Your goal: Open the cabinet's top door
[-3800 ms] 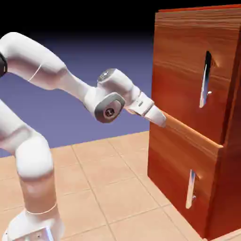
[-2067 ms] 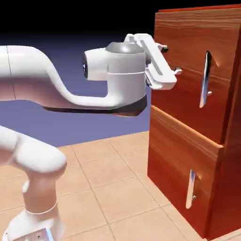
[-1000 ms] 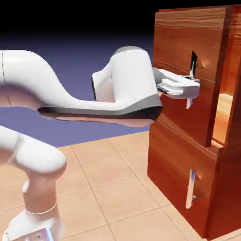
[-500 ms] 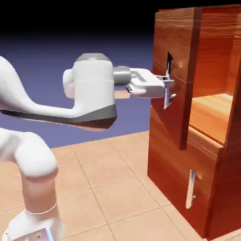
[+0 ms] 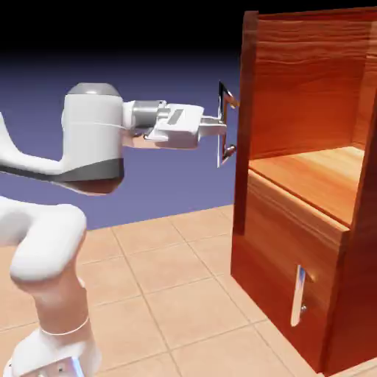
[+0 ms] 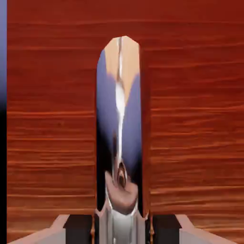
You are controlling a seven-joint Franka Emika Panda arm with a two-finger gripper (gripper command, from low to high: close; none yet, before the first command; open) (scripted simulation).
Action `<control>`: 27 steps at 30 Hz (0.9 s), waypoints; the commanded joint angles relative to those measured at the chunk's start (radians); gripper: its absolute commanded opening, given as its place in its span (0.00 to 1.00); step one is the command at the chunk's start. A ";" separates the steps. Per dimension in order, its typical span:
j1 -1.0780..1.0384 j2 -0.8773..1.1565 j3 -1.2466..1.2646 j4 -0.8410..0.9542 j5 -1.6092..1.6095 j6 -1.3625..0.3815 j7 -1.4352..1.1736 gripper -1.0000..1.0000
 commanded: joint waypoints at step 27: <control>0.204 -0.495 0.257 -0.292 0.994 -0.564 -0.803 0.00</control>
